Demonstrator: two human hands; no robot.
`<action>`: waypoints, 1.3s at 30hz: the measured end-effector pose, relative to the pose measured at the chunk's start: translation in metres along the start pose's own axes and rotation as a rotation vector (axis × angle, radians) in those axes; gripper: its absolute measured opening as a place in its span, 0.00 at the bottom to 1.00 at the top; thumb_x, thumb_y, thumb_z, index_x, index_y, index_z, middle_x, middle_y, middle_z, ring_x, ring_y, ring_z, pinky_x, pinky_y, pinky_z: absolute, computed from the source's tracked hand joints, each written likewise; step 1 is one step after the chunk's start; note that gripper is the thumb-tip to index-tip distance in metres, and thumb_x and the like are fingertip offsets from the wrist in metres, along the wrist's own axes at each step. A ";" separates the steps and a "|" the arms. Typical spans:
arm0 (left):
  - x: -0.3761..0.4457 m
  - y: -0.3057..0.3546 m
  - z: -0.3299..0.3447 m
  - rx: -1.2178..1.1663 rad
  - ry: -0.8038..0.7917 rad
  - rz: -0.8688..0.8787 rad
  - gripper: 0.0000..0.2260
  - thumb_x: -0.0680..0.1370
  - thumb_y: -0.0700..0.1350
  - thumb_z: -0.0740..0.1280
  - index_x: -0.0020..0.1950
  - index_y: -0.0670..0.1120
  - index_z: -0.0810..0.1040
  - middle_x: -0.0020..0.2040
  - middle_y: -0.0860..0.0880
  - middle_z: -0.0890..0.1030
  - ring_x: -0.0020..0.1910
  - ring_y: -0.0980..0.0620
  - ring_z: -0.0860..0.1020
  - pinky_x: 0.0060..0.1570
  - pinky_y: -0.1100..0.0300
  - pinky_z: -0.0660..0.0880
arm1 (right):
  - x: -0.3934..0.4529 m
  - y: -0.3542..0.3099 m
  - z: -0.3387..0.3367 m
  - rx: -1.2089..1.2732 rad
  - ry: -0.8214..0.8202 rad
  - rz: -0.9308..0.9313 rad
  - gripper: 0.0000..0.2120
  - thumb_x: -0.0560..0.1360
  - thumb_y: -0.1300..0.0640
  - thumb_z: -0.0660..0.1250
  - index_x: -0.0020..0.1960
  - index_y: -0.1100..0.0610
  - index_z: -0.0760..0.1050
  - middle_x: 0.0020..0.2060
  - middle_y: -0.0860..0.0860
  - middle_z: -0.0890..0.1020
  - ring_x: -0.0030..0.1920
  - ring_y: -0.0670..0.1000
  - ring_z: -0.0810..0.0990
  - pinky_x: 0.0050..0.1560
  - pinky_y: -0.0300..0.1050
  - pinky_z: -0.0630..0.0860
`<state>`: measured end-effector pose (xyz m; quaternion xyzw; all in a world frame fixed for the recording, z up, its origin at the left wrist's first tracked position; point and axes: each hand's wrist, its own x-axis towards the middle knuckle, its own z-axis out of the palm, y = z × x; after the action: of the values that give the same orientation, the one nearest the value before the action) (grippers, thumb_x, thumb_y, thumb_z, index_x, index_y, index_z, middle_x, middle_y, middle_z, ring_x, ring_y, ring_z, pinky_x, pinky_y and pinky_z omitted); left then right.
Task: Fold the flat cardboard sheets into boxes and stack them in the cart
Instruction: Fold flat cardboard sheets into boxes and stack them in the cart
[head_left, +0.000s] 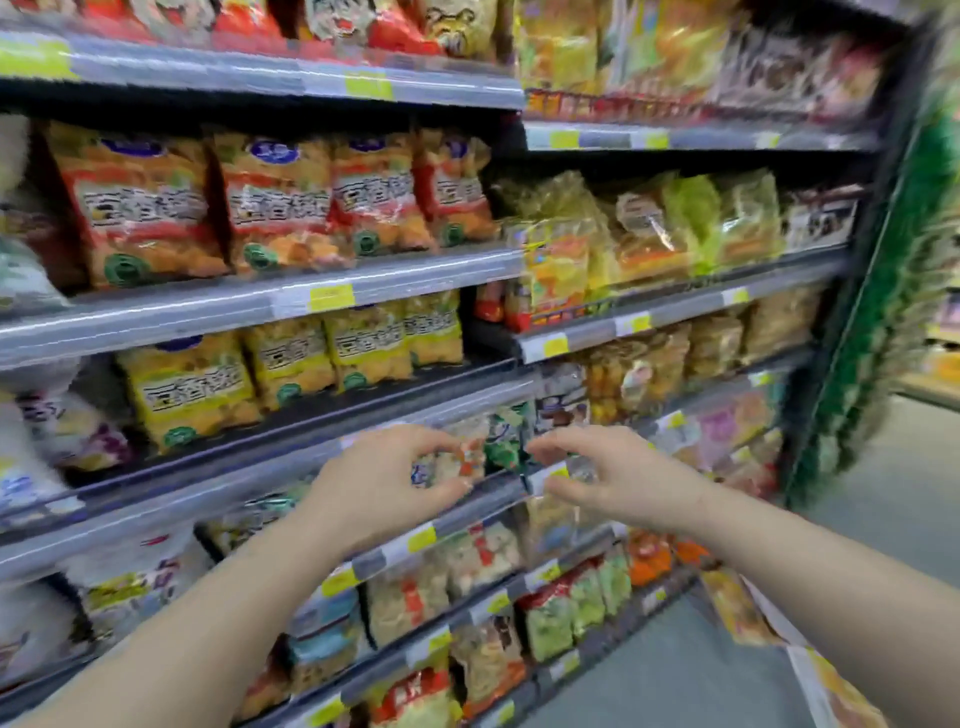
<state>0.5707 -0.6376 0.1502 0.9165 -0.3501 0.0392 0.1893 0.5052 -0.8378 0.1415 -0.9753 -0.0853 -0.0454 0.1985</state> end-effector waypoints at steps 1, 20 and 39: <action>0.015 0.026 0.013 0.008 -0.015 0.047 0.18 0.75 0.55 0.63 0.64 0.54 0.71 0.66 0.56 0.72 0.64 0.56 0.70 0.63 0.58 0.69 | -0.017 0.025 -0.012 -0.034 0.002 0.027 0.20 0.78 0.52 0.60 0.69 0.50 0.65 0.66 0.46 0.72 0.65 0.44 0.70 0.60 0.34 0.65; 0.191 0.296 0.238 0.148 -0.363 0.559 0.24 0.72 0.62 0.55 0.66 0.59 0.66 0.66 0.60 0.70 0.65 0.58 0.68 0.58 0.59 0.71 | -0.250 0.326 -0.078 -0.285 0.013 0.611 0.20 0.78 0.49 0.58 0.69 0.44 0.63 0.63 0.47 0.73 0.64 0.50 0.70 0.58 0.44 0.68; 0.476 0.379 0.414 0.172 -0.540 0.747 0.21 0.76 0.55 0.59 0.69 0.56 0.64 0.68 0.57 0.69 0.67 0.55 0.67 0.58 0.59 0.68 | -0.211 0.601 -0.095 -0.042 0.000 1.036 0.18 0.78 0.50 0.55 0.68 0.46 0.64 0.65 0.47 0.72 0.64 0.50 0.71 0.60 0.44 0.70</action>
<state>0.6545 -1.3502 -0.0140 0.7176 -0.6881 -0.1066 -0.0123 0.4035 -1.4517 -0.0253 -0.8934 0.4096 0.0569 0.1753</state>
